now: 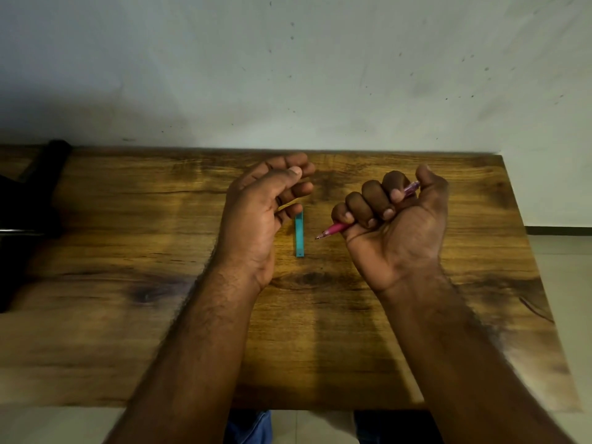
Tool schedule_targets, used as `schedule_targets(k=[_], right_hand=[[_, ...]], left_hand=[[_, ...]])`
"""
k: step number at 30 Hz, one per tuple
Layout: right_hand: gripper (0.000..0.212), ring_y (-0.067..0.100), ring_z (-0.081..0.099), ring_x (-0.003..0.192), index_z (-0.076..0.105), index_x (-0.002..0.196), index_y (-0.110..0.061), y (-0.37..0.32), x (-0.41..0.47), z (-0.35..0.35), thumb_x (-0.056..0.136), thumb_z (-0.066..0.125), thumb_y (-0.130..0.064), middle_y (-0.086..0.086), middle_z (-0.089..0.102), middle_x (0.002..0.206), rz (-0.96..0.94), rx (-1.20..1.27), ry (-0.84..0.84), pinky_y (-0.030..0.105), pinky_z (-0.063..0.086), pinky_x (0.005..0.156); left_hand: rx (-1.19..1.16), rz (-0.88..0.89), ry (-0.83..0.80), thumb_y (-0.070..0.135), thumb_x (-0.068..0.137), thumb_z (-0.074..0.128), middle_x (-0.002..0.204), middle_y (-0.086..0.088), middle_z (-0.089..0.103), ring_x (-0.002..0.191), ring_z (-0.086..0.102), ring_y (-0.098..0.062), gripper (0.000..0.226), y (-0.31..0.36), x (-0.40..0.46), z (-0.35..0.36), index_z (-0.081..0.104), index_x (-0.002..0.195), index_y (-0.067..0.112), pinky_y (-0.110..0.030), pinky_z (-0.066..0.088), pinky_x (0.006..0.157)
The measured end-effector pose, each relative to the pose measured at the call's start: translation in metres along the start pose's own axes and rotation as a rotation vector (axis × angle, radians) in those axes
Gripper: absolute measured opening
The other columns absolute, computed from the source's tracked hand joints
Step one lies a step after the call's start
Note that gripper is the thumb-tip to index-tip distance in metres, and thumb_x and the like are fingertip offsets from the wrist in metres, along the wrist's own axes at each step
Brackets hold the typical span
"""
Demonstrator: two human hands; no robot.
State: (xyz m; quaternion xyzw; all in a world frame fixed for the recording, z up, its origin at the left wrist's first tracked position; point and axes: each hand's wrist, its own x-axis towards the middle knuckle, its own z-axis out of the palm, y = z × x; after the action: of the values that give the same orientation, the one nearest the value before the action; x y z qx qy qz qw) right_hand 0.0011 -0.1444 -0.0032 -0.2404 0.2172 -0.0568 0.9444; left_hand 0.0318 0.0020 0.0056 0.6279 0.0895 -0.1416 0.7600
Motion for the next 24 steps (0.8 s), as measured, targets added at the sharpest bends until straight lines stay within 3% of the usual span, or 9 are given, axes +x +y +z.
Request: schedule_targets(k=[4,9,13,17,21,24], right_hand=[[0.057,0.013,0.020,0.051,0.043,0.062,-0.017,-0.0005,-0.0005,0.0004,0.101,0.035,-0.058,-0.004,0.027,0.050,0.026,0.027,-0.008,0.030,0.032,0.058],[0.052,0.014,0.018,0.052,0.041,0.061,-0.017,0.0006,0.0000,0.0002,0.101,0.035,-0.050,-0.004,0.025,0.051,0.031,0.003,-0.009,0.030,0.033,0.057],[0.059,0.014,0.019,0.052,0.044,0.064,-0.016,0.0014,-0.0001,-0.0004,0.100,0.033,-0.062,-0.003,0.026,0.052,0.062,0.031,-0.039,0.030,0.033,0.057],[0.051,0.015,0.018,0.053,0.041,0.062,-0.017,0.0018,0.0006,-0.0013,0.099,0.033,-0.050,-0.003,0.026,0.052,0.032,0.005,-0.024,0.031,0.031,0.057],[0.056,0.014,0.020,0.052,0.044,0.064,-0.016,0.0000,-0.0002,-0.0011,0.100,0.033,-0.057,-0.003,0.027,0.053,0.047,0.028,-0.025,0.031,0.032,0.057],[0.051,0.015,0.019,0.053,0.042,0.063,-0.017,0.0004,-0.0006,-0.0007,0.099,0.033,-0.051,-0.003,0.026,0.053,0.042,0.010,-0.028,0.032,0.032,0.056]], left_hand=[[-0.002,-0.003,0.004,0.025,0.092,0.057,0.112,0.003,0.081,0.100,0.074,-0.014,0.024,0.0002,0.0006,-0.0002,0.076,0.107,0.025,-0.036,0.053,0.086],[-0.001,0.001,0.000,0.026,0.090,0.058,0.112,0.002,0.081,0.100,0.074,-0.015,0.025,-0.0007,0.0003,0.0001,0.076,0.107,0.024,-0.037,0.053,0.087],[-0.003,-0.004,-0.001,0.027,0.088,0.058,0.112,0.002,0.081,0.100,0.074,-0.014,0.026,-0.0006,0.0005,0.0002,0.076,0.106,0.025,-0.035,0.053,0.086],[-0.008,0.000,-0.005,0.025,0.091,0.058,0.112,0.002,0.081,0.100,0.074,-0.014,0.023,-0.0009,0.0005,0.0000,0.077,0.104,0.026,-0.034,0.053,0.084],[-0.007,0.002,-0.004,0.023,0.094,0.057,0.112,0.002,0.081,0.099,0.074,-0.014,0.022,-0.0006,0.0006,-0.0002,0.077,0.103,0.026,-0.034,0.053,0.084],[-0.007,0.003,-0.005,0.023,0.094,0.057,0.112,0.002,0.081,0.100,0.074,-0.014,0.022,-0.0004,0.0003,-0.0001,0.077,0.104,0.026,-0.035,0.053,0.085]])
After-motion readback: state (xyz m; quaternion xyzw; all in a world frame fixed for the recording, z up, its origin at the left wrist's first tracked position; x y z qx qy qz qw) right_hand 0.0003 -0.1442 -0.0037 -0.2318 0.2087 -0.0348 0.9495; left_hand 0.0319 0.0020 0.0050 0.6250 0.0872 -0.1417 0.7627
